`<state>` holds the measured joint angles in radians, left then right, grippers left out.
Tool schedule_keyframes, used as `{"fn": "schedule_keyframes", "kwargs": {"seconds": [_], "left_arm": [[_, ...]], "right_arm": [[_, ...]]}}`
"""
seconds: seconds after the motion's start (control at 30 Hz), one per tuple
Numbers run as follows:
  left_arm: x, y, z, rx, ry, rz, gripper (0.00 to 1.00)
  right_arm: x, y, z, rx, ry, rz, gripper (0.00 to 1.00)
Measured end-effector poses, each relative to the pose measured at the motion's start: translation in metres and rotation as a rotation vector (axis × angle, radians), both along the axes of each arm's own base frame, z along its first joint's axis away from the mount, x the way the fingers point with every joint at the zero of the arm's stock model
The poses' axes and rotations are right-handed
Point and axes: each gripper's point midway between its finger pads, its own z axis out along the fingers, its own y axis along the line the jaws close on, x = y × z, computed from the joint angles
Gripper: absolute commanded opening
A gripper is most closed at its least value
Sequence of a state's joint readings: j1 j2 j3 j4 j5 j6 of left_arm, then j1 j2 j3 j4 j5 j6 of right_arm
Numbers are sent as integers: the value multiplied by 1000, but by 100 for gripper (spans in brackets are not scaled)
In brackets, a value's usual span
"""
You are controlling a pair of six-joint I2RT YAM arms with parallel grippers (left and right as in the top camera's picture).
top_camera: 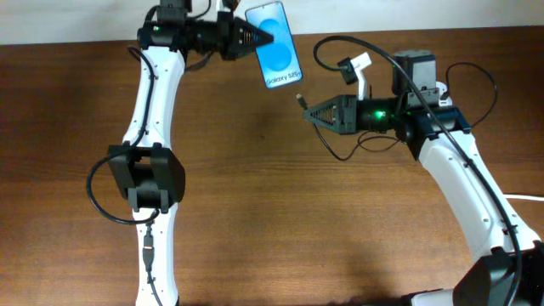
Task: Plug charger to phone and switch on socket
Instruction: 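Lift the cable plug with the right gripper toward the phone's bottom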
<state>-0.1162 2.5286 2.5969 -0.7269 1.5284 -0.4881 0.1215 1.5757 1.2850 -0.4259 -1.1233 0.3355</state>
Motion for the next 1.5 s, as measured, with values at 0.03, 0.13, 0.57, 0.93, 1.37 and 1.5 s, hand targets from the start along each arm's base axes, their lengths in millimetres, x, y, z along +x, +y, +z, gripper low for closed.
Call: {"fn": "schedule_keyframes", "kwargs": {"seconds": [0.03,0.13,0.57,0.93,1.37,1.5], "left_arm": [[3,-1,4,-3,-3,0,0],[7,0,13,-8,31,-2,0],[7,-11,14,14,183,5,0],[4,-25,12,24,189,0,0],[4,-25,12,26,192,3,0],[4,-25,12,26,193,2,0]], "right_arm": [[1,0,-2,2,3,-5,4],[-1,-1,-16,9,27,-19,4],[15,17,0,108,-90,-83,4],[25,13,-2,115,-19,-162,4],[33,6,-2,123,7,-210,4],[34,5,2,129,-14,-209,4]]}}
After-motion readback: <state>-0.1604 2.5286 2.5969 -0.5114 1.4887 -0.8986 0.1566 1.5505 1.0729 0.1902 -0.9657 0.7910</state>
